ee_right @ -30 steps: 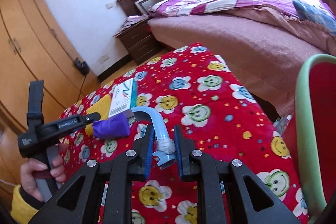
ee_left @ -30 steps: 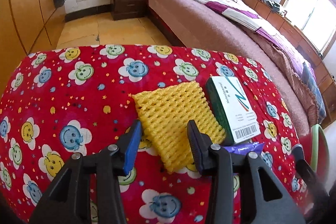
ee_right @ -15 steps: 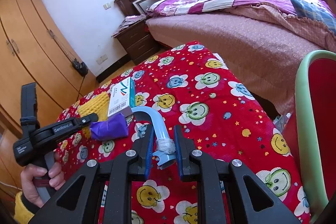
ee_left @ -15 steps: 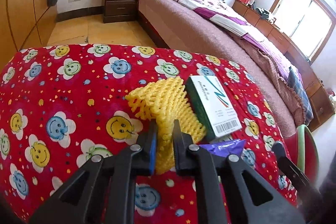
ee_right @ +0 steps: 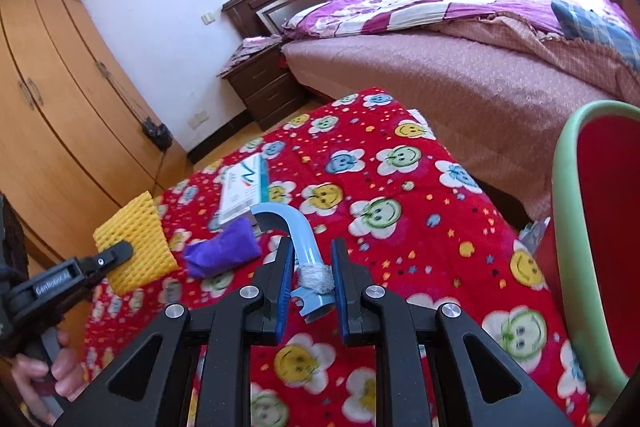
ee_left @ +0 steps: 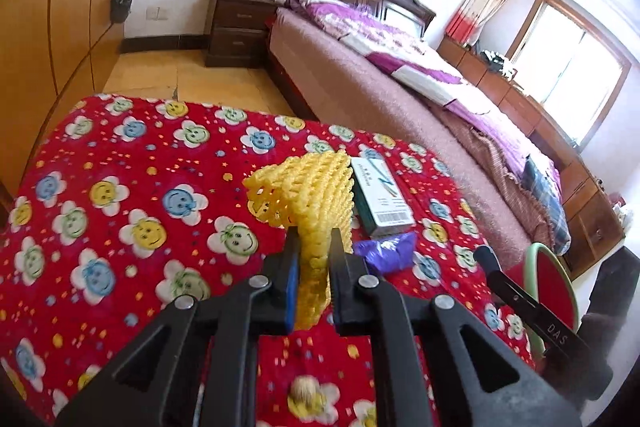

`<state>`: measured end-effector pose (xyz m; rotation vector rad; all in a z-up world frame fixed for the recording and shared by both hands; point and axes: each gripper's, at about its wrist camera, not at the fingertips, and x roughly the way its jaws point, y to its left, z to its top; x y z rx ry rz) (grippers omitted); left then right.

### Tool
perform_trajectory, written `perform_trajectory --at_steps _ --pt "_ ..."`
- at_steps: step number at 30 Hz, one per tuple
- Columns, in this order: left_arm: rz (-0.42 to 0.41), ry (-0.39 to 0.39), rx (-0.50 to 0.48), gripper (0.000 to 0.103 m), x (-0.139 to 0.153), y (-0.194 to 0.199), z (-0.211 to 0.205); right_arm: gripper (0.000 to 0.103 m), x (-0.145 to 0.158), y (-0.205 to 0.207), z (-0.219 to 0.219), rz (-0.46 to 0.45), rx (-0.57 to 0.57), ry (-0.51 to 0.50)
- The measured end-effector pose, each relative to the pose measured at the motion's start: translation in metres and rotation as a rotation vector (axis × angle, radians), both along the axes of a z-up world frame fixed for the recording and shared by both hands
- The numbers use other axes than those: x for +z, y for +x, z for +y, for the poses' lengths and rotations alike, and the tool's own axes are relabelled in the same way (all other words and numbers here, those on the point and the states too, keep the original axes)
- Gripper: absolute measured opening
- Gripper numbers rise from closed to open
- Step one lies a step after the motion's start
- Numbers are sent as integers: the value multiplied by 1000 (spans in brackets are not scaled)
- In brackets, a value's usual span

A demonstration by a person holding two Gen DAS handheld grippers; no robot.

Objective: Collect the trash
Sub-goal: 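Carry the blue clip and yellow foam mesh over the bucket with both tools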

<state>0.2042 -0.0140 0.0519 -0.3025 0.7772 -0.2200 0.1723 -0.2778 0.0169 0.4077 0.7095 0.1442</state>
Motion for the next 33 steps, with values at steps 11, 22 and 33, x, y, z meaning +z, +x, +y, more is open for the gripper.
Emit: perform_trajectory --at_steps 11,22,33 --pt "-79 -32 -34 12 24 -61 -10 19 29 -77 -21 -43 -52 27" --pt "-95 -64 -127 12 34 -102 -49 19 39 -137 -54 -76 -174 -9" --pt "-104 -34 -275 12 45 -122 -118 19 41 -179 -108 -105 -312 -2"
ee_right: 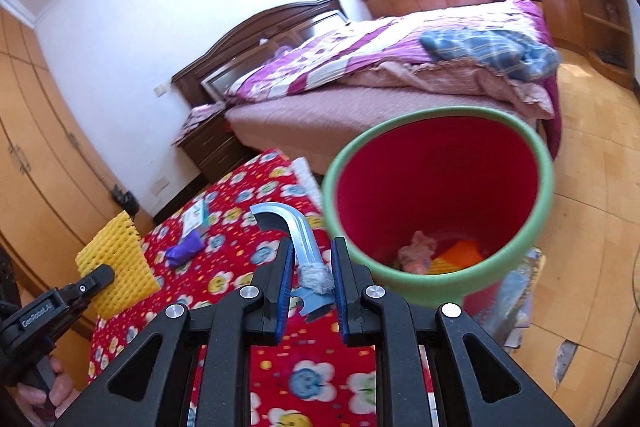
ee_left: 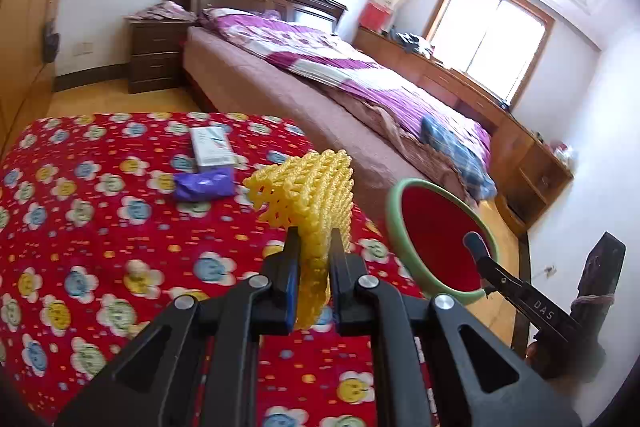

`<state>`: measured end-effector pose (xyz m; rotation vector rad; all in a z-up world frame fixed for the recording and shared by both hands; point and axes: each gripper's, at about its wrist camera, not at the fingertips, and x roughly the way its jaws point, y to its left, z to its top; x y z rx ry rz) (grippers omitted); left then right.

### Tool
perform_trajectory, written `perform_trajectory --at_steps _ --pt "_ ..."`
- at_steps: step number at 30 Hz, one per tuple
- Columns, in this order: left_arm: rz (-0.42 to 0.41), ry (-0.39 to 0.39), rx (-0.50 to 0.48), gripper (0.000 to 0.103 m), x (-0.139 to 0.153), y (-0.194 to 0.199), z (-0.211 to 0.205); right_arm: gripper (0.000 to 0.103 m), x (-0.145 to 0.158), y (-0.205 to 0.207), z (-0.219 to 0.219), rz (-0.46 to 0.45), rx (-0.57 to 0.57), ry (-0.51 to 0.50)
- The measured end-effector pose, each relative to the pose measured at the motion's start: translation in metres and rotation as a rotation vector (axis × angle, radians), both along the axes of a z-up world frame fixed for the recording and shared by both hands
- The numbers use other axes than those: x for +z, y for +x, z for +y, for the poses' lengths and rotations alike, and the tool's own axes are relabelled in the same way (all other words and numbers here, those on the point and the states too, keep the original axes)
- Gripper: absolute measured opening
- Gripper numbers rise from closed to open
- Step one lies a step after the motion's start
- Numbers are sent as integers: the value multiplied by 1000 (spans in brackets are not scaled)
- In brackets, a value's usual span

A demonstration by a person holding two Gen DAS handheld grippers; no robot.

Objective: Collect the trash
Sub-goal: 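Carry the blue clip and yellow foam mesh over the bucket with both tools, then open both tools over the bucket to drop the clip and mesh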

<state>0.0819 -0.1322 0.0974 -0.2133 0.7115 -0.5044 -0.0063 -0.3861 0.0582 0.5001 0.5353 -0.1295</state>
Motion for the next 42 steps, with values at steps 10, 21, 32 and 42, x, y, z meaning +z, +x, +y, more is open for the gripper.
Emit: perform_trajectory --at_steps 10,21,32,42 --pt "-6 31 -149 12 4 5 -81 19 -17 -16 -50 -1 -114 47" --pt "7 104 -314 12 -14 23 -166 19 -35 -12 -88 19 -172 60" --pt "63 152 -366 23 -42 38 -210 19 -48 3 -95 41 -159 57" --pt "74 156 -327 34 -44 39 -200 26 -55 8 -99 40 -146 87"
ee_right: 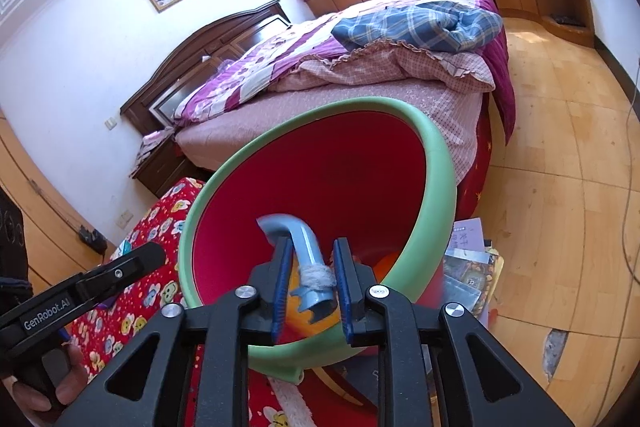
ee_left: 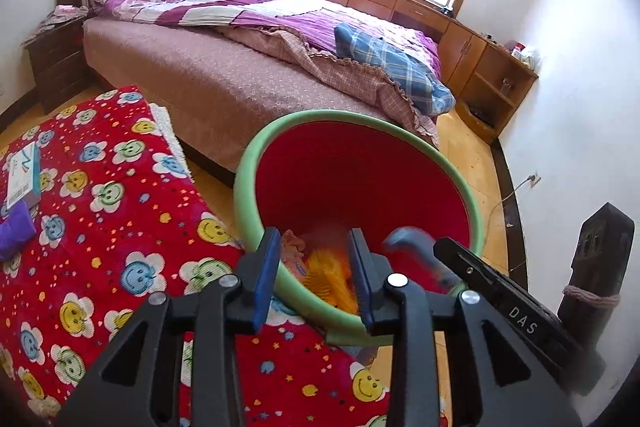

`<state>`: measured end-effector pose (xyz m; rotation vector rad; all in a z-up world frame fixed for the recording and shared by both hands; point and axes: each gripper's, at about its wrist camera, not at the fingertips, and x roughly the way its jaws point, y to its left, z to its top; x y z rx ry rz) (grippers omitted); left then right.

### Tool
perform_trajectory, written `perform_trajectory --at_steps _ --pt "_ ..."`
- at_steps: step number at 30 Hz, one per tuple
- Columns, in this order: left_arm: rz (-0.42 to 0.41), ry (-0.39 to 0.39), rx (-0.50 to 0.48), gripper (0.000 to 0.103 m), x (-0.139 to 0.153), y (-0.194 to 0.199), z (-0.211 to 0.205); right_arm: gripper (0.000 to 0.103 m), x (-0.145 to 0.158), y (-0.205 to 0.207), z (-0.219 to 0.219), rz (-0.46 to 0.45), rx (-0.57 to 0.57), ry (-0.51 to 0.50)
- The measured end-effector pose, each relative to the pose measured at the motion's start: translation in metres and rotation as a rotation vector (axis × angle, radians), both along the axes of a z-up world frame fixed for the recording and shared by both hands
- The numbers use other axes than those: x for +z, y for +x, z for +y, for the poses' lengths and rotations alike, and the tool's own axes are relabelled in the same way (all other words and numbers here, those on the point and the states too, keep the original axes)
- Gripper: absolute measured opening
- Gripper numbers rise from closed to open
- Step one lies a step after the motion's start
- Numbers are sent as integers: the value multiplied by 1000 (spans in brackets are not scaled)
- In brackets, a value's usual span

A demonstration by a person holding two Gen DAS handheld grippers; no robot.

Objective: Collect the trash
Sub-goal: 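Open both tools over the bucket to drop the clip and mesh, then move both tools back to the purple bag and white box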

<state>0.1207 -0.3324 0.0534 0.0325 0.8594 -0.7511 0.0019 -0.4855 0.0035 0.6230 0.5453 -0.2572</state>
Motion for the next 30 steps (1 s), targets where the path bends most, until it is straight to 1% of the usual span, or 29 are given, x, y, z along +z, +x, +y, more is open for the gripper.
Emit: perform_trajectory --at_steps 7,8,11,15,16,17,19,21,22,23,24,28,30 --pt "-2 1 32 34 3 -2 19 29 4 -2 5 -10 5 1" --pt "-4 3 39 35 4 -2 22 30 4 -2 5 -12 8 -1" --pt "-8 4 66 40 5 0 32 44 7 -3 8 -20 11 -11" --pt "-23 15 114 43 8 5 48 45 11 -3 13 -27 18 -25" --pt "-25 20 127 46 8 8 52 45 12 -3 14 -29 21 -27" --pt "-26 22 140 50 8 10 56 46 12 -3 15 -28 22 -28" --pt "-21 22 180 57 8 16 67 49 12 -1 17 -26 23 -29" --pt "-16 18 211 59 7 22 77 53 12 1 18 -20 26 -31" --pt "-15 20 233 62 7 27 83 55 12 2 18 -16 26 -31" --pt "-15 24 256 66 6 31 89 58 11 2 19 -14 25 -32" --pt "-16 27 283 66 6 35 97 62 11 3 19 -10 21 -33" --pt "-15 34 384 67 0 52 124 63 9 5 19 0 17 -35" --pt "-29 45 437 72 -2 60 136 64 8 6 19 5 15 -37"
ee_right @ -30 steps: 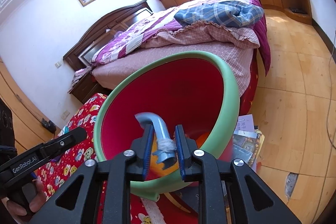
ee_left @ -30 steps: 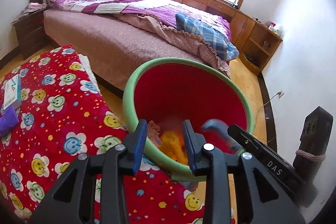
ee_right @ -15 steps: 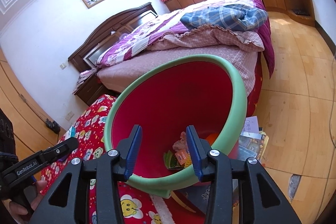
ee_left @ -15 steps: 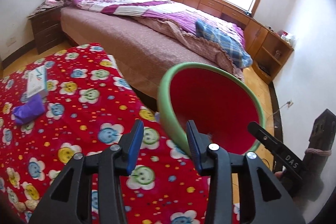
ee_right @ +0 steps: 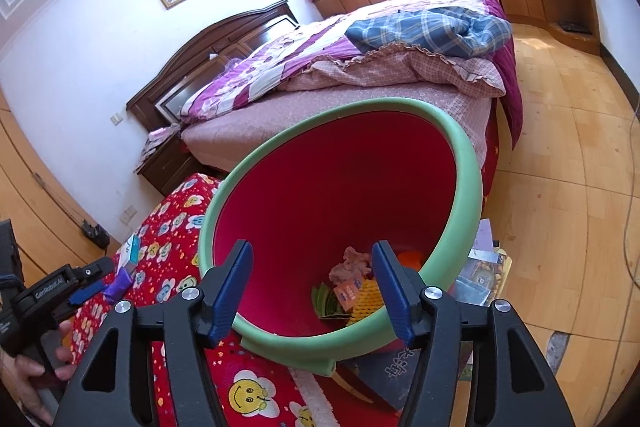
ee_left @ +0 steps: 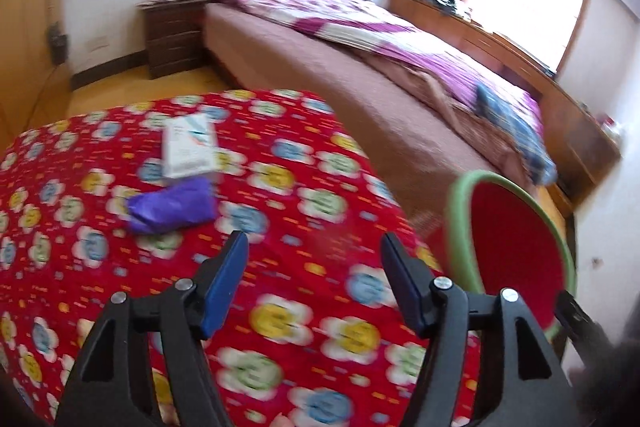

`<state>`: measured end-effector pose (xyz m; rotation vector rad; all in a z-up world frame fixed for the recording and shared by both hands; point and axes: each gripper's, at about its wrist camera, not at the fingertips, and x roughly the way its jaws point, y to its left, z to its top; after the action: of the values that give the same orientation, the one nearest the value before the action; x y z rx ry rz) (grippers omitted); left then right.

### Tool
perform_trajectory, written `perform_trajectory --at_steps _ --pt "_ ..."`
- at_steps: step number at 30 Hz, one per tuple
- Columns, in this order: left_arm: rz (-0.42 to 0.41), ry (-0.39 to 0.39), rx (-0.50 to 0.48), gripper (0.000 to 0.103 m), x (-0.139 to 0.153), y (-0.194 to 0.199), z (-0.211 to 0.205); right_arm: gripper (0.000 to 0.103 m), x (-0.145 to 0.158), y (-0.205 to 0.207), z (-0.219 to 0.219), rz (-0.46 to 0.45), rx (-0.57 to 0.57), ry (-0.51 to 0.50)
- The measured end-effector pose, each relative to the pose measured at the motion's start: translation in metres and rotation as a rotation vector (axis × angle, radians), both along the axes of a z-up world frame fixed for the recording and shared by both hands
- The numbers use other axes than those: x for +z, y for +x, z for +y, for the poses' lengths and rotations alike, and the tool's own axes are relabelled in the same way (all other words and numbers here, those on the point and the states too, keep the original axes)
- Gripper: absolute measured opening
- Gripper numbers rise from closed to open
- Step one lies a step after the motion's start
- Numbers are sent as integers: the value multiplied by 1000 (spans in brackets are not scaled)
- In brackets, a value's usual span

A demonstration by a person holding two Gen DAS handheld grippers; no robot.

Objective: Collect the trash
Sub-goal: 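Move both tools back to the purple bag and white box, then grasp the purple plastic bag with the left tool and lift it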

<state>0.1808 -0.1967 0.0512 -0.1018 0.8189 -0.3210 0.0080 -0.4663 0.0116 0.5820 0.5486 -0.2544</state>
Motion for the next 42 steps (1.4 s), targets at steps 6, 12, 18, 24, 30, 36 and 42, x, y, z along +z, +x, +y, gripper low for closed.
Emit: perform_trajectory --at_steps 6,12,18,24,30,36,42 --pt "4 40 131 89 -8 32 32 65 -1 5 0 11 -7 -6" --pt "49 138 245 89 -30 66 52 65 -1 10 1 14 0 -5" --pt "105 139 299 89 -50 82 61 65 -3 15 1 18 8 -8" --pt "149 109 286 89 -60 89 59 65 -4 20 3 20 18 -15" --pt "136 164 300 72 -60 89 54 65 -3 18 2 21 13 -6" --pt "143 124 270 68 -54 79 67 65 2 13 6 12 10 -13" --pt "122 98 237 67 -39 57 83 65 11 12 19 6 29 -36"
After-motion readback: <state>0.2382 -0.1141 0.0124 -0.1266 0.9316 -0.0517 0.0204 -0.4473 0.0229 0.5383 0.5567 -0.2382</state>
